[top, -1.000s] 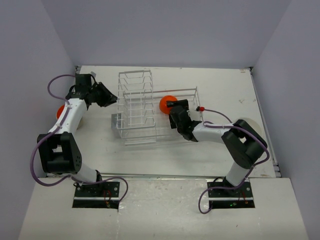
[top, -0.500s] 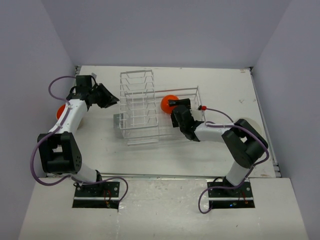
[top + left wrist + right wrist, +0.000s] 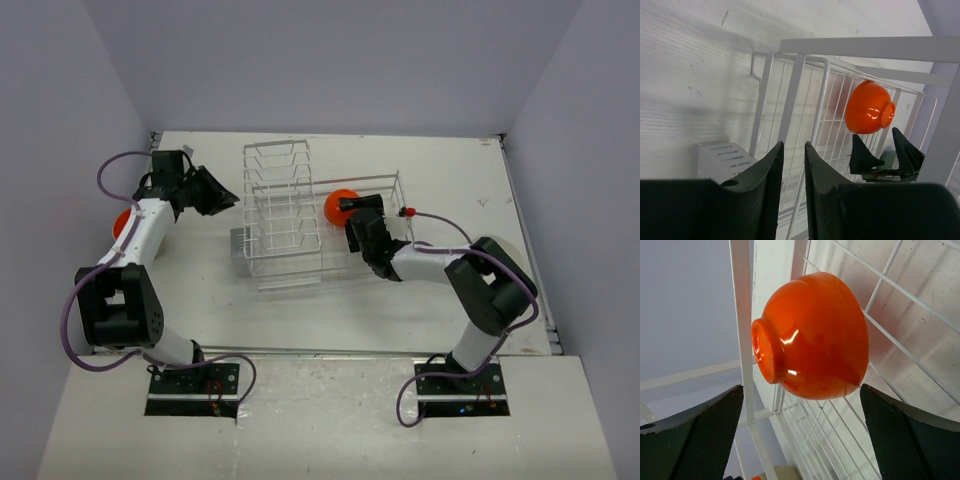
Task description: Unload the bowls from the dish rack
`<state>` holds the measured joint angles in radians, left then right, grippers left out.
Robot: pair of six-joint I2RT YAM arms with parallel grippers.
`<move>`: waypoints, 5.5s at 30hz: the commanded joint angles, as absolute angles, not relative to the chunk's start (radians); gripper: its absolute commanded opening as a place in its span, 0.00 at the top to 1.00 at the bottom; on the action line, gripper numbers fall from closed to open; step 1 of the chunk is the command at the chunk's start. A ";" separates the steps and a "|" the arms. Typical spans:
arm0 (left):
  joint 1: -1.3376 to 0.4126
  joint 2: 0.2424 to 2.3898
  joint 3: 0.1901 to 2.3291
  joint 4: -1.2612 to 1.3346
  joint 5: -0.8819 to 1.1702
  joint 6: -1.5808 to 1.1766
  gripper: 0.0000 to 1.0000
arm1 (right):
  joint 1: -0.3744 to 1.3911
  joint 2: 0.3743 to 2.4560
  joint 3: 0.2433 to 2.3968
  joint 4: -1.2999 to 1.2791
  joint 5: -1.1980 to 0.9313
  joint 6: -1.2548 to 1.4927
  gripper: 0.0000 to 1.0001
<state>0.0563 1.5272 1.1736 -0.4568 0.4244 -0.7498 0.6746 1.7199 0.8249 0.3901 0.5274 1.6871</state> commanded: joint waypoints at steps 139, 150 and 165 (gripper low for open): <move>0.068 1.591 1.192 -0.387 0.472 -0.770 0.73 | 0.580 1.829 1.107 0.281 -0.103 1.225 0.39; 0.069 1.609 1.219 -0.443 0.505 -0.726 0.87 | 0.523 1.784 1.212 -0.044 -0.431 0.956 0.37; 0.067 1.580 1.172 -0.387 0.554 -0.781 0.54 | 0.535 1.836 1.160 0.179 -0.689 1.094 0.17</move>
